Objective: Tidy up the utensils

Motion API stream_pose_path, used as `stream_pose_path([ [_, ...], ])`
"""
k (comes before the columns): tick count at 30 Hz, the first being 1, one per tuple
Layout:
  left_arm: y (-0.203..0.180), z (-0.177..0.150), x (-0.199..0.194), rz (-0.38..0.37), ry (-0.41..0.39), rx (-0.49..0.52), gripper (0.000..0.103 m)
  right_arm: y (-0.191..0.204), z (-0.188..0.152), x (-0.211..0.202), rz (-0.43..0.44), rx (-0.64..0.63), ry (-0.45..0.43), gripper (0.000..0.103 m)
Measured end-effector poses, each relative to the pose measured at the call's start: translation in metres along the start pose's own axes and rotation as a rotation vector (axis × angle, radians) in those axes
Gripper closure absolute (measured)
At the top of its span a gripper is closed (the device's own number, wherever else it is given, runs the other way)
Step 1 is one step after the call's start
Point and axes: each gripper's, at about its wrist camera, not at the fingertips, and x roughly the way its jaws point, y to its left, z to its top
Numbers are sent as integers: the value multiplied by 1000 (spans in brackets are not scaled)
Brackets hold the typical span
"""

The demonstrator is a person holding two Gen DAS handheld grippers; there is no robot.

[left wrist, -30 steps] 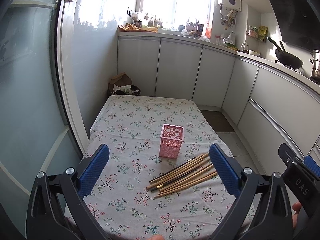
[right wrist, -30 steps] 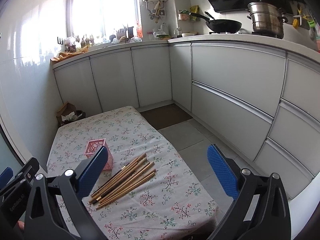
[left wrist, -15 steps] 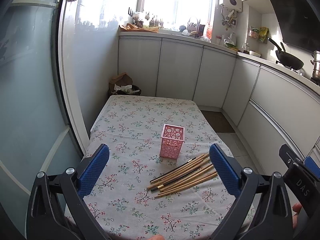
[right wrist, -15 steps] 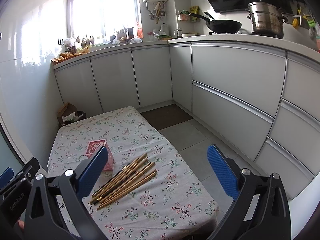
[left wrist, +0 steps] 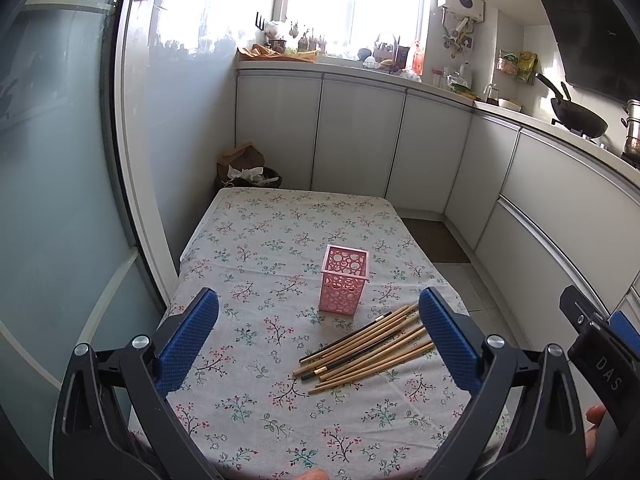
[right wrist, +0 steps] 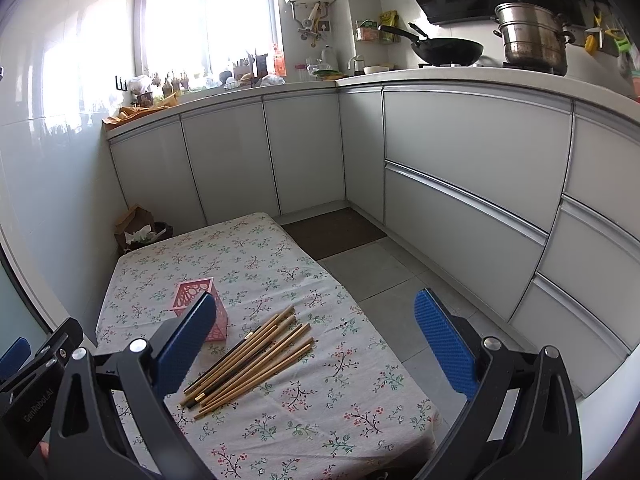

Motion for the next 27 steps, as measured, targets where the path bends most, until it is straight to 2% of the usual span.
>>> stream_pose_path([
  [27, -8, -4, 10, 1, 32, 23, 7, -7, -4, 8, -1, 15, 15, 6],
])
